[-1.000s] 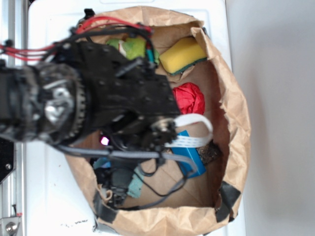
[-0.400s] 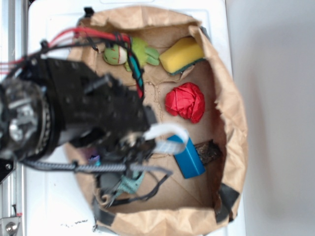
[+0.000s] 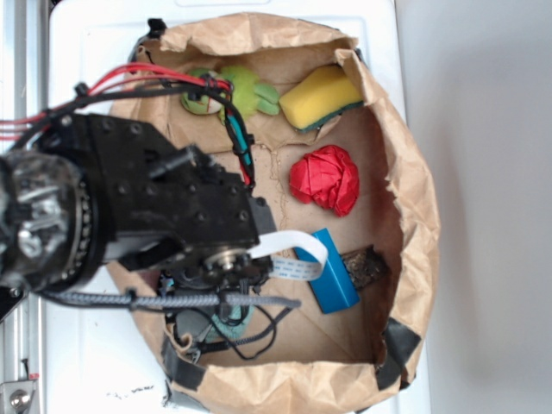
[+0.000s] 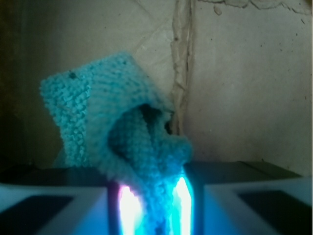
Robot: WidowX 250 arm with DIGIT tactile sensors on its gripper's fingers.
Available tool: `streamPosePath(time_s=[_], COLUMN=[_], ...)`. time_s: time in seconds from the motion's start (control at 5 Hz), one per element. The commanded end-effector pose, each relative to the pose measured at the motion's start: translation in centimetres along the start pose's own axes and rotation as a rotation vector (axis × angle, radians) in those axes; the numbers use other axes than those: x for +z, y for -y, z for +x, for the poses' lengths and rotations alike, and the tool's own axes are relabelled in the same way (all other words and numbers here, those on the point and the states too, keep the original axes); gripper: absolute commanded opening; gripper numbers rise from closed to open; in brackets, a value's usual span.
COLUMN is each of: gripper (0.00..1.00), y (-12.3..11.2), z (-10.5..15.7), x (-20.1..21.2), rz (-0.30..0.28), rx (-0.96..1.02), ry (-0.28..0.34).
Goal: Grab the blue cloth.
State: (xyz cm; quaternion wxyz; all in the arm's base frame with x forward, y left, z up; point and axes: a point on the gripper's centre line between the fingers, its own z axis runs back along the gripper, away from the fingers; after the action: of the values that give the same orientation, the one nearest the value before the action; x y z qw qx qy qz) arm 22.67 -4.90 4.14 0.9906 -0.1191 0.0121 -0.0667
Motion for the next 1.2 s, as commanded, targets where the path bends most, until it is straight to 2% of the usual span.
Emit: streamPosePath(time_s=[0.0,0.4,0.6,0.8,1.0], gripper=[0.00,0.00,0.00,0.00,0.00], y=[-0.8,-2.1,-2.1,-2.1,-2.2], z=[4.4,5.7,5.2,4.5,4.0], x=[3.1,7.8,10.0,12.1,14.1], rz=[0.036,0.097,0.189,0.251,0.263], rx=[0.105,0.183,0.194,0.205,0.216], ry=[0.113,0.208,0.255,0.279,0.284])
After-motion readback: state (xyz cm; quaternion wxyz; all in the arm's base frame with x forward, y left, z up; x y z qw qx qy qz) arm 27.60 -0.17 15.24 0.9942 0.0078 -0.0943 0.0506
